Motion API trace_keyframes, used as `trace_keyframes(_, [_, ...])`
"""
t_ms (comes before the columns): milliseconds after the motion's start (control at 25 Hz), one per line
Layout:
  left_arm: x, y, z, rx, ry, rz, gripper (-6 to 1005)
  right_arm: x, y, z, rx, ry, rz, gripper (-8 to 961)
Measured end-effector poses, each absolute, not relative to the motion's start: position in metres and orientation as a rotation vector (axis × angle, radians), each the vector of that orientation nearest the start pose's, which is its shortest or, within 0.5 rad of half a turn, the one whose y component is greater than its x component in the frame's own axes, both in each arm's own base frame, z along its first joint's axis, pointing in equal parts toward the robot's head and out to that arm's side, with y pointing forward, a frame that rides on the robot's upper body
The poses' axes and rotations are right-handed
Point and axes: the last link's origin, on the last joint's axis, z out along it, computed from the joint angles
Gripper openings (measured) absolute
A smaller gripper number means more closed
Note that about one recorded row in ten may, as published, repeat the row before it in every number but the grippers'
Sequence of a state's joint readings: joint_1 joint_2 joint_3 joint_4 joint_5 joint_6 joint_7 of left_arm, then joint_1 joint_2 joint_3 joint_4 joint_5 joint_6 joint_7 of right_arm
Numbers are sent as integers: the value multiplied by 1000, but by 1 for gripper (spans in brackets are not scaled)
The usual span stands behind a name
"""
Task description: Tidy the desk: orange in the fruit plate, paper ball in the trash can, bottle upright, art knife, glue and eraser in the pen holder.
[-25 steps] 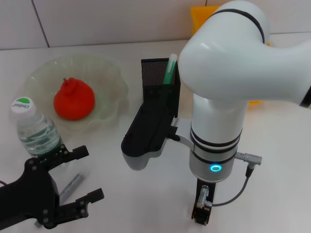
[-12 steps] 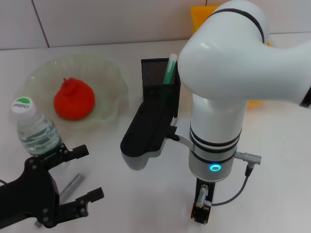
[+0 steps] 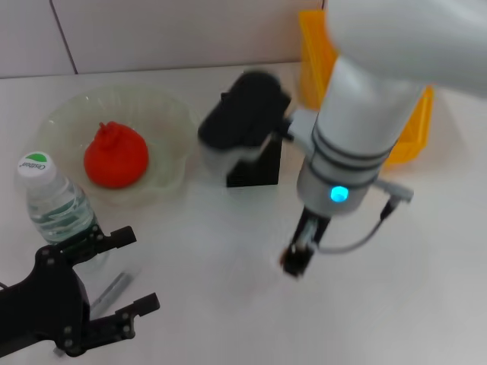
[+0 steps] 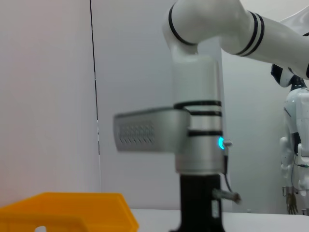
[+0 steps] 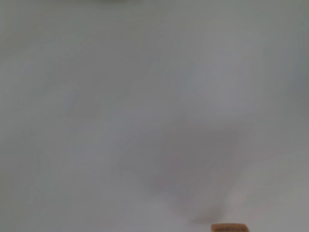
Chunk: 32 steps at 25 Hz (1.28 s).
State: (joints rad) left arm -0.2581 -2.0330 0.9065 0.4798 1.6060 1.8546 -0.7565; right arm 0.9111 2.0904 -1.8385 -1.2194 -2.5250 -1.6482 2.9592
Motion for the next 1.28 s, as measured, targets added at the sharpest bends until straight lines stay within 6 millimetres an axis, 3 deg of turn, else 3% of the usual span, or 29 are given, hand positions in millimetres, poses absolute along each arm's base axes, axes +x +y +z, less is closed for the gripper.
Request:
trace_keyframes(160, [-292, 225, 4, -2607, -89, -1093, 807, 89, 357, -45, -2549, 843, -699, 267])
trace_keyframes(560, [-294, 225, 5, -2599, -102, -1083, 807, 63, 405, -7, -2413, 743, -364, 270])
trace_keyframes(960, [-294, 227, 7, -2589, -120, -1089, 806, 64, 422, -26, -2400, 678, -350, 274])
trace_keyframes(1280, [-293, 229, 8, -2577, -121, -1090, 806, 66, 420, -42, -2422, 642, -426, 277])
